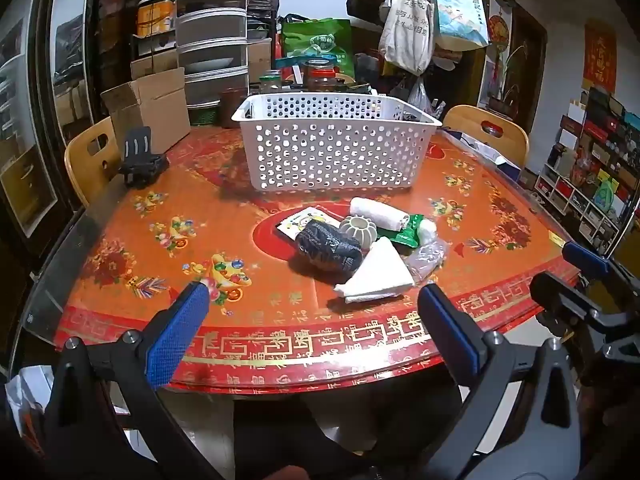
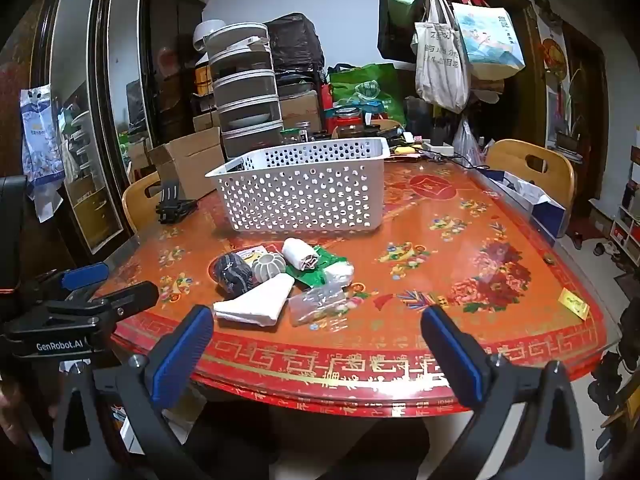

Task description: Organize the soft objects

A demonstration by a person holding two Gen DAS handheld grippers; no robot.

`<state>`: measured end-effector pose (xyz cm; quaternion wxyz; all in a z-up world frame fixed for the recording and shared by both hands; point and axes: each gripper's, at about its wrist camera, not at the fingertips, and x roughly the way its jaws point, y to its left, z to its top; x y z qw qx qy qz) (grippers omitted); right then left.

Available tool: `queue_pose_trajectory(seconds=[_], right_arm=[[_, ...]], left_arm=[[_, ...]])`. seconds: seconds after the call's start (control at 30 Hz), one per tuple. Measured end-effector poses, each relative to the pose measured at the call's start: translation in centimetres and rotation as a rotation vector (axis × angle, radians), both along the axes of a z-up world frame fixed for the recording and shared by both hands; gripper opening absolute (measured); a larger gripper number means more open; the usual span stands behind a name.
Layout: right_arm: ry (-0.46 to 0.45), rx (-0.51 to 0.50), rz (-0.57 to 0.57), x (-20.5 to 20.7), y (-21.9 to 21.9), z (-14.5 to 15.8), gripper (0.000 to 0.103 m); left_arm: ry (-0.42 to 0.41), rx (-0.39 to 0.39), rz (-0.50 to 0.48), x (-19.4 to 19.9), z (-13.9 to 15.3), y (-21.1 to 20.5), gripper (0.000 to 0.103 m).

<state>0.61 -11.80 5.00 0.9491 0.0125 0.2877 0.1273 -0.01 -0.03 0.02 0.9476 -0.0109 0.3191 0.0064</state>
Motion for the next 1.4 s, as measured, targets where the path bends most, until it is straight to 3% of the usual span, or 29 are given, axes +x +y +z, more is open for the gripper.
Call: queue_pose_trajectory(seconds=[1.4], right_arm=[[0.005, 0.01, 0.002, -0.1, -0.05, 0.22, 0.103]], left_arm=[[0.006, -0.047, -0.02, 0.01, 0.28, -0.23, 0.103]])
